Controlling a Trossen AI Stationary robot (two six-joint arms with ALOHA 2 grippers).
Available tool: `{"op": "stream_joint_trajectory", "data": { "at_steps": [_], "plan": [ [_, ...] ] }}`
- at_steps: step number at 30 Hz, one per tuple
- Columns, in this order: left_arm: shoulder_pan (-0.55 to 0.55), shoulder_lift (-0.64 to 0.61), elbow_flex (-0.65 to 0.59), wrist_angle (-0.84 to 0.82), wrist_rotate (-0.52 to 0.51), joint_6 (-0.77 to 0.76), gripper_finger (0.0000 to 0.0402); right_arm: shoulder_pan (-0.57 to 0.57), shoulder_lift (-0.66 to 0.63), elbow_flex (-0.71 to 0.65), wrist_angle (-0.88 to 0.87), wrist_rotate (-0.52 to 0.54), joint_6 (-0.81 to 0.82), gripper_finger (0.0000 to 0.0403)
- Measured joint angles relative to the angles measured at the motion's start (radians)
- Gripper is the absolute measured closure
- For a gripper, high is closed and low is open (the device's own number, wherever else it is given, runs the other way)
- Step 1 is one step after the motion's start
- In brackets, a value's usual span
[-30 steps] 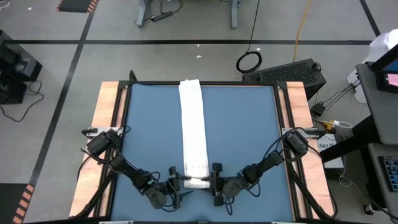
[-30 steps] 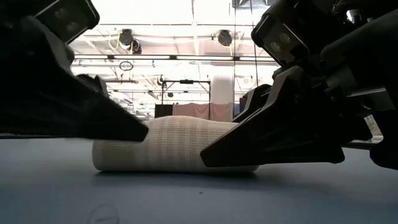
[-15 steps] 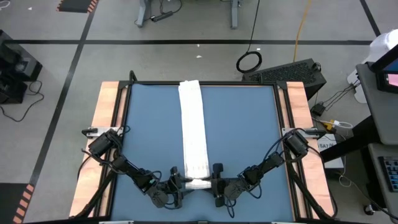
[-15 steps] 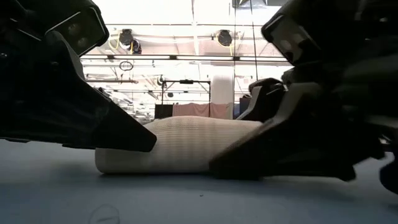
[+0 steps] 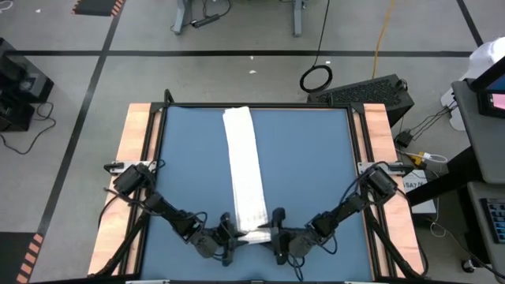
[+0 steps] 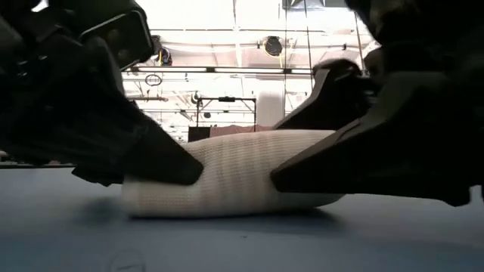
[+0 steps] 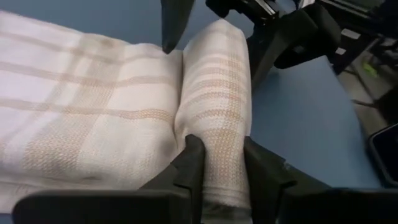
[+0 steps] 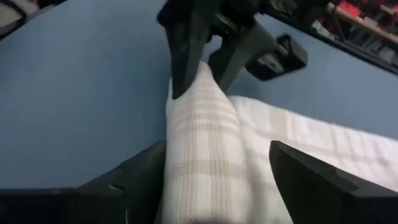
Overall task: Roll towel into tight, uniform cylinder
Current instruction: Roll the white towel
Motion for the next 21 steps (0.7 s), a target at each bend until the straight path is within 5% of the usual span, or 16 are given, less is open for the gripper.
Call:
{"op": "stream_joint_trajectory", "data": {
  "at_steps": [6, 21],
  "plan": [
    [0.03, -0.001, 0.0, 0.0, 0.104, -0.059, 0.0314, 0.024, -0.003, 0.0, 0.045, -0.05, -0.051, 0.0133],
    [0.049, -0.005, 0.0, -0.023, 0.141, -0.129, 0.0315, 0.036, 0.055, 0.002, 0.164, -0.048, 0.017, 0.0133]
  ]
}}
